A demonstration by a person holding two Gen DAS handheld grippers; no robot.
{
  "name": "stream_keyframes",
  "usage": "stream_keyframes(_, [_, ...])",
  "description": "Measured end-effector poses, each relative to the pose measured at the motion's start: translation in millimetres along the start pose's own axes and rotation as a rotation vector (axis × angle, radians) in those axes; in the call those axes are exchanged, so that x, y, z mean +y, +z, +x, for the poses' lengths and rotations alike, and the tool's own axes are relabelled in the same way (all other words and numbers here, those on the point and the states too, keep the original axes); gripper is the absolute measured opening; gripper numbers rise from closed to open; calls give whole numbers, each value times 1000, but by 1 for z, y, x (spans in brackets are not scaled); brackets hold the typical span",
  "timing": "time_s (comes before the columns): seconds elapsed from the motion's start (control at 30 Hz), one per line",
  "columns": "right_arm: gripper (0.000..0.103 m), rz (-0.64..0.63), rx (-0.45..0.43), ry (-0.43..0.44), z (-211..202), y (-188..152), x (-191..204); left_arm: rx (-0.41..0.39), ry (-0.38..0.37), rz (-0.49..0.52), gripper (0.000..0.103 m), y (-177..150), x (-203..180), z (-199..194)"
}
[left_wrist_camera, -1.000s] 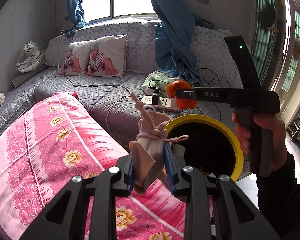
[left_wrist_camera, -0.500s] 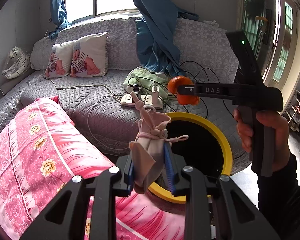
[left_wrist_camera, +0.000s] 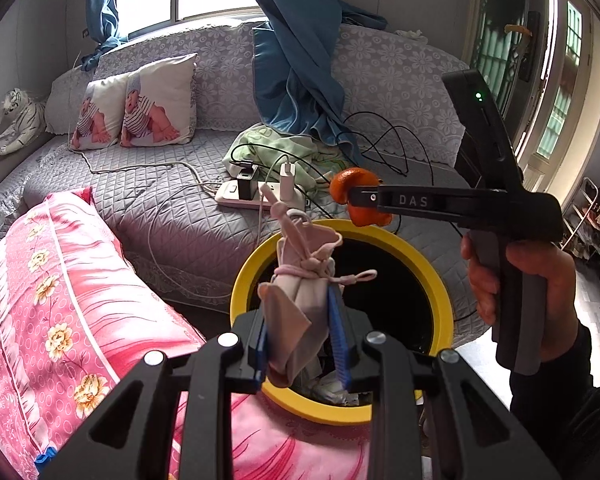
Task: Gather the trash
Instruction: 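Open the left tool to drop the beige pouch while the right tool drops the tangerine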
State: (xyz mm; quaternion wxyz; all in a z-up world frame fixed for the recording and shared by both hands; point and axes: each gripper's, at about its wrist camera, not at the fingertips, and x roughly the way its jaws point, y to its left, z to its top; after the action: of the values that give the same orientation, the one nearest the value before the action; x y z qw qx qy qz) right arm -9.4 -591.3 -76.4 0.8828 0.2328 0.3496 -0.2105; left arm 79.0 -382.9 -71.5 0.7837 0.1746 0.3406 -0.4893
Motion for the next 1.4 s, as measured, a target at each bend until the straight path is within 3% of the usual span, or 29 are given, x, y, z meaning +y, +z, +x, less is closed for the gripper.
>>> stream_keyframes(0.4, [35, 35, 86, -31, 25, -15, -16, 45, -23, 20, 24, -1, -14, 36])
stream_keyframes(0.77, [39, 74, 109, -30, 33, -19, -29, 87, -65, -37, 25, -4, -8, 53])
stream_keyframes(0.8, [40, 79, 109, -28, 33, -19, -30, 83, -65, -43, 25, -5, -7, 53])
stream_keyframes(0.9, [48, 110, 107, -23, 33, -17, -36, 77, -59, -66, 39, -6, -2, 51])
stream_keyframes(1.0, [49, 126, 105, -40, 33, -16, -41, 73, -53, -88, 44, -8, 5, 49])
stream_keyframes(1.4, [49, 112, 98, -54, 25, -11, -31, 35, -21, -127, 44, -10, 22, 28])
